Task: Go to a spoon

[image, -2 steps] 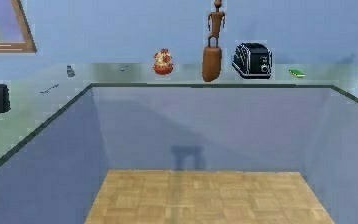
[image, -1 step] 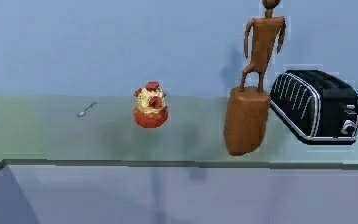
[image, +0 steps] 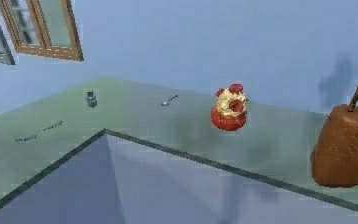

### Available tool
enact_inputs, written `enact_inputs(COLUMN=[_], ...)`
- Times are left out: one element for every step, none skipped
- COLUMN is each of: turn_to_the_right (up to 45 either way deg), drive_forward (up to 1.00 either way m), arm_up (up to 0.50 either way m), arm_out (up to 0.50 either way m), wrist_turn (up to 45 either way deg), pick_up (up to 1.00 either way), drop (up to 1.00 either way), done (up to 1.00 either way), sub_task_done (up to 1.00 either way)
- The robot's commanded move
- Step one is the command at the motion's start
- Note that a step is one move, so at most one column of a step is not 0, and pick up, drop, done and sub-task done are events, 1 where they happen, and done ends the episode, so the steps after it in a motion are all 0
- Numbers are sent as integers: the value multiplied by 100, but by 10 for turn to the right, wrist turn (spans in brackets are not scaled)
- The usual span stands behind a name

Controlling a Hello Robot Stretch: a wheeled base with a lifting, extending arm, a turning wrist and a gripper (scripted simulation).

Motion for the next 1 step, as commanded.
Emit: enact_inputs(turn_to_the_right=[0], drive_forward=[100], arm_up=[0], arm_out=[0], wrist_turn=[0], pick_up=[0], drop=[0], done=[0], sub_task_done=[0])
